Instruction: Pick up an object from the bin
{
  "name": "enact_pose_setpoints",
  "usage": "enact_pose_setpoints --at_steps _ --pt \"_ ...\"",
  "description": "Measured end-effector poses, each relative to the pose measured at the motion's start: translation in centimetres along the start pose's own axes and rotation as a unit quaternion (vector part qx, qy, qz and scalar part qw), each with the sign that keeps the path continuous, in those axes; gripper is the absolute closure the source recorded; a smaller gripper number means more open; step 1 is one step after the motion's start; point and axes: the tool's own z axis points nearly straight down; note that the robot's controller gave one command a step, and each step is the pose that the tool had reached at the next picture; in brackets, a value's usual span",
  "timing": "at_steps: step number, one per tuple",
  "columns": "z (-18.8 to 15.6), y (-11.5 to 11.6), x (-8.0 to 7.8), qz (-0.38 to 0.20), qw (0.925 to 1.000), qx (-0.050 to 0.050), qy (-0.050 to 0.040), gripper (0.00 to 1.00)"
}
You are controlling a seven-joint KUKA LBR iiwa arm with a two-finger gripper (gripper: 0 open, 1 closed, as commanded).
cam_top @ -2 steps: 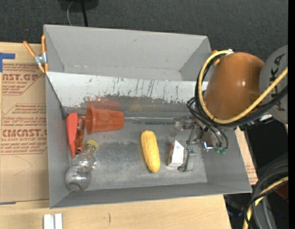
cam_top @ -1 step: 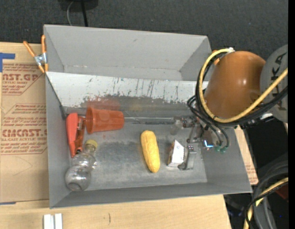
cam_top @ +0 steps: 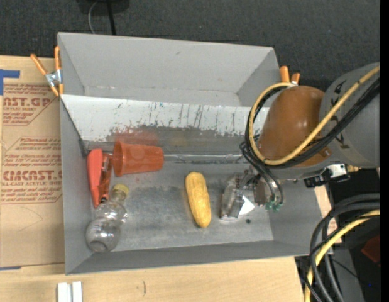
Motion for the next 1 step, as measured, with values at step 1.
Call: enact_pose_setpoints --at_steps 1 --pt "-0.03 0.01 -0.01 0.0 1.0 0.0 -0.0004 0.0"
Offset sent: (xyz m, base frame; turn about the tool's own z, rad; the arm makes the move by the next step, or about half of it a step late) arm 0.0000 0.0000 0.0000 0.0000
